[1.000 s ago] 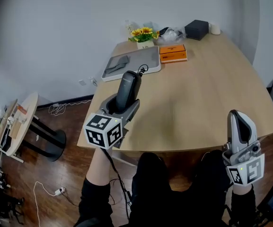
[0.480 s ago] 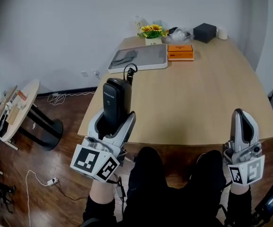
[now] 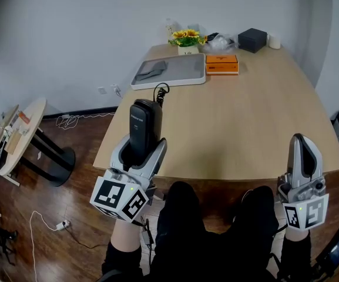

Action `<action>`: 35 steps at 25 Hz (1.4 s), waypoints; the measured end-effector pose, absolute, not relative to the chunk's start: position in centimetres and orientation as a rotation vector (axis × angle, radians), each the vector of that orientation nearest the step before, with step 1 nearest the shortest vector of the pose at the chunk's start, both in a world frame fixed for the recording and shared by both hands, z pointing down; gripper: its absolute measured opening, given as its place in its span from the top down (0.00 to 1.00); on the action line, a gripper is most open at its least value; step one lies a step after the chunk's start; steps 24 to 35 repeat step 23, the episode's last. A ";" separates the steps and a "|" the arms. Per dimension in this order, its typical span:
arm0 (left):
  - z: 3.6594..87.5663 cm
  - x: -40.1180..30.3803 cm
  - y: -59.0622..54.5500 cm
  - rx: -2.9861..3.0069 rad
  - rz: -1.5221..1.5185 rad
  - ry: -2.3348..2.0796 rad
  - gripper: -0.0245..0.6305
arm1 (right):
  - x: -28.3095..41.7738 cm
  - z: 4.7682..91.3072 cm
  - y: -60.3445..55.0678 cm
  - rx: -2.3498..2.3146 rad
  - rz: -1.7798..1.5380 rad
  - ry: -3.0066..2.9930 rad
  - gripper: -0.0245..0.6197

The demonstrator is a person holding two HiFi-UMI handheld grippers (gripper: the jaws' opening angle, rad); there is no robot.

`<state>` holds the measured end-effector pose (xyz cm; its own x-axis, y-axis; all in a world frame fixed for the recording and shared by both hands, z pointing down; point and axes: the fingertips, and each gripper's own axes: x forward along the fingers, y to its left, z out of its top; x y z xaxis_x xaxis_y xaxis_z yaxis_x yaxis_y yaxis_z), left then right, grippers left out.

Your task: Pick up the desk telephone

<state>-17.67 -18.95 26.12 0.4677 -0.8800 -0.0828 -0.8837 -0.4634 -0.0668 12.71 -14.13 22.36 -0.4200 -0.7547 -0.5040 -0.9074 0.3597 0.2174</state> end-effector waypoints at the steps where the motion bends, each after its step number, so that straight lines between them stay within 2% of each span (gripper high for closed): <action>1: 26.2 -17.7 -19.0 -2.601 0.053 1.573 0.56 | 12.7 22.4 -14.2 -1.467 0.677 2.308 0.96; 35: 26.9 -17.9 -19.5 -2.612 0.009 1.579 0.56 | 12.4 22.0 -14.0 -1.465 0.689 2.317 0.96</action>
